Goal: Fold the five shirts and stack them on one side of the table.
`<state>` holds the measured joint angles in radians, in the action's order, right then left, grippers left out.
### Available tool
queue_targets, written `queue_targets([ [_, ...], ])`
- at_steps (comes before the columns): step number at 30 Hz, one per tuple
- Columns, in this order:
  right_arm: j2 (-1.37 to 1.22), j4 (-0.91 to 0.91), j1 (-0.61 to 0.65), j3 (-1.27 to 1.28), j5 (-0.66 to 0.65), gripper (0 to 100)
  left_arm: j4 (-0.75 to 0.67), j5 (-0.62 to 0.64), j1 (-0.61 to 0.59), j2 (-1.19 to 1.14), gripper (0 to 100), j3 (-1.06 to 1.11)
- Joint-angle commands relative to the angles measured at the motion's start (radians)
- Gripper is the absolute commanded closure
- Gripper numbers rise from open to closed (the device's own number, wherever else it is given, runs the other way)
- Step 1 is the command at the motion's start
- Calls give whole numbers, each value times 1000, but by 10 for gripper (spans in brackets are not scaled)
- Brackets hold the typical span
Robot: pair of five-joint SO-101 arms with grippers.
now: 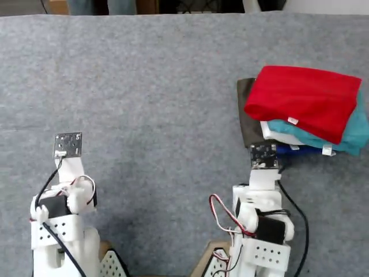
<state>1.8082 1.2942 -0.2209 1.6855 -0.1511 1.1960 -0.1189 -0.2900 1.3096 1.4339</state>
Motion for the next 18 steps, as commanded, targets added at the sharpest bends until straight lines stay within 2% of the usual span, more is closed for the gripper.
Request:
queue_targets([
  [1, 30, -17, 12, 2, 80, 984, -15, 12, -7, 37, 970, 42],
  [12, 31, -17, 11, 2, 89, 984, -49, 17, -5, 287, 970, 237],
  [18, 31, -17, 11, 2, 87, 984, 14, 17, -4, 474, 970, 266],
])
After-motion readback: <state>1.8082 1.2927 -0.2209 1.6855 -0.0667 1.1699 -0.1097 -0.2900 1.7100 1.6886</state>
